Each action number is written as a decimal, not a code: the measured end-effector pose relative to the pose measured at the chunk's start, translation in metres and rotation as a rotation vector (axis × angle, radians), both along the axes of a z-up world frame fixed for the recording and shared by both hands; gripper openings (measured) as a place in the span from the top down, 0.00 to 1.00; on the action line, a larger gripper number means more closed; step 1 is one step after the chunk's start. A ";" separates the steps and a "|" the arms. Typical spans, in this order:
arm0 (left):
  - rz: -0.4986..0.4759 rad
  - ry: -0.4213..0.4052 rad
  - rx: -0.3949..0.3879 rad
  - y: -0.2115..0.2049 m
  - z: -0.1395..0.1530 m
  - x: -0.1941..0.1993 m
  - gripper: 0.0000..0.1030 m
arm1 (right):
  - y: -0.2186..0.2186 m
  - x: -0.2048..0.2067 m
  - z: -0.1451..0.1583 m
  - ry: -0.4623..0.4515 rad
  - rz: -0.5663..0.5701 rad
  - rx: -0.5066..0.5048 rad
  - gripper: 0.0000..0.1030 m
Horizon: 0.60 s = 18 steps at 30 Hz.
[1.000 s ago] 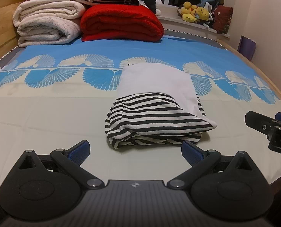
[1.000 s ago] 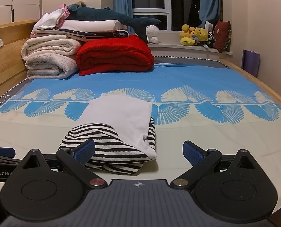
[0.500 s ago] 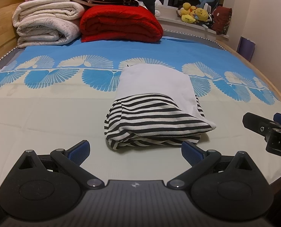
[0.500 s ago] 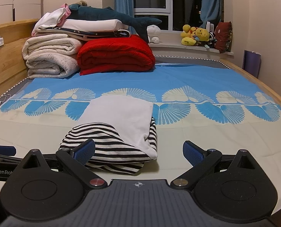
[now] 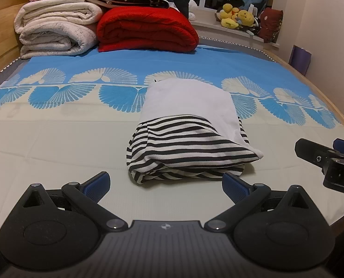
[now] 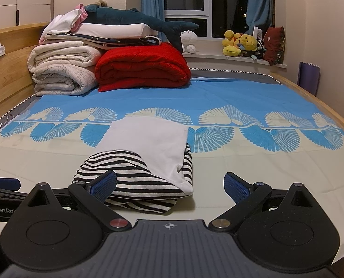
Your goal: Fold small clothes
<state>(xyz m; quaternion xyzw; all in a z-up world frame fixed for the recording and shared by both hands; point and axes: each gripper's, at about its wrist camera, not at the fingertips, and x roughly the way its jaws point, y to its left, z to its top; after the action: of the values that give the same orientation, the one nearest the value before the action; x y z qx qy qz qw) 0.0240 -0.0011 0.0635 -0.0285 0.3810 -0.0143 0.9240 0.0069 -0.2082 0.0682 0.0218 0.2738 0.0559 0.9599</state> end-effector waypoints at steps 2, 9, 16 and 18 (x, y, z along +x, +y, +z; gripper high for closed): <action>-0.001 0.000 0.000 0.000 0.000 0.000 0.00 | 0.000 0.000 0.000 -0.001 0.001 0.001 0.04; -0.003 -0.004 0.000 -0.002 0.000 0.001 0.00 | 0.000 0.000 0.000 0.000 0.001 0.001 0.04; -0.004 -0.005 0.000 -0.002 0.000 0.000 0.00 | 0.000 0.000 0.000 0.000 0.000 0.000 0.04; -0.005 -0.004 0.000 -0.003 0.000 0.001 0.00 | 0.000 0.000 0.000 0.000 0.000 0.001 0.04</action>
<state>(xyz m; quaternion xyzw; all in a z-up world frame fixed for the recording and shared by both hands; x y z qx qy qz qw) 0.0245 -0.0040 0.0636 -0.0277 0.3792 -0.0166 0.9247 0.0068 -0.2077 0.0681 0.0221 0.2736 0.0559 0.9600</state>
